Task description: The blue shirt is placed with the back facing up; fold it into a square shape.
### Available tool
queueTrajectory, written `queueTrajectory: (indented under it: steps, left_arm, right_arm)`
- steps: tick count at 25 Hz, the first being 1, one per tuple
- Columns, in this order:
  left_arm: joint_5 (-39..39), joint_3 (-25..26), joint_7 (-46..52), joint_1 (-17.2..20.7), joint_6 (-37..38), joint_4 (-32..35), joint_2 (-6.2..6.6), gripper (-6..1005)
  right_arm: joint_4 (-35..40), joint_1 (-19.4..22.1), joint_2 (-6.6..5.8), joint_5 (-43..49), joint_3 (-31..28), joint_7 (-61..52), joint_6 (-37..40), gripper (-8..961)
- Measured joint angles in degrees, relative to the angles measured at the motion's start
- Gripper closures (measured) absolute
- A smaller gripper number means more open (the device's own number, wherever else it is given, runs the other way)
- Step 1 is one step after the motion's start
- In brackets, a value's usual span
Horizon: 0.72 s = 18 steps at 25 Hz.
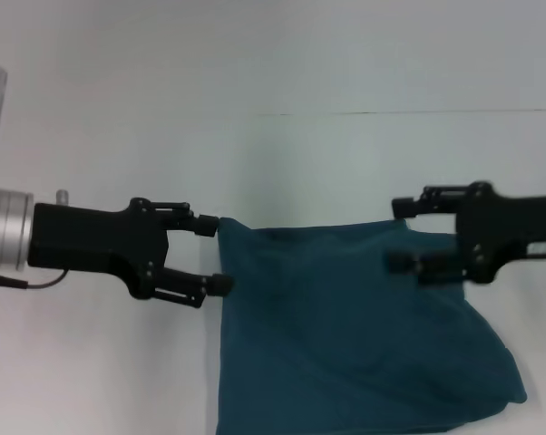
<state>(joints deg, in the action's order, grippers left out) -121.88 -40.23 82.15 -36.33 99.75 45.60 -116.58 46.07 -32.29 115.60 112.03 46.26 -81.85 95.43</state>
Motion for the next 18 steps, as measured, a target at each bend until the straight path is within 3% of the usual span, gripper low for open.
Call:
queueTrajectory:
  steps: [4, 7, 12, 18]
  left_arm:
    - [0.9, 2.0, -6.0, 1.2, -0.5, -1.0, -0.89, 123]
    - [1.7, 2.9, -8.8, 1.3, -0.6, -2.0, -1.15, 123]
    - [2.0, 3.0, -11.8, 1.1, -0.9, -3.3, -1.34, 122]
    - [2.1, 3.2, -13.8, 1.6, -1.1, -3.6, -2.01, 123]
  right_arm:
    - [-0.7, 0.4, 2.62, 3.4, -0.1, 7.5, -4.4, 145]
    - [-0.7, 0.8, 3.47, 3.6, -0.1, 11.5, -4.7, 98]
    - [-0.7, 1.2, 3.65, 3.6, 0.2, 14.3, -3.2, 18]
    - [-1.0, 2.4, 3.72, 2.9, -1.5, 21.0, -1.6, 19]
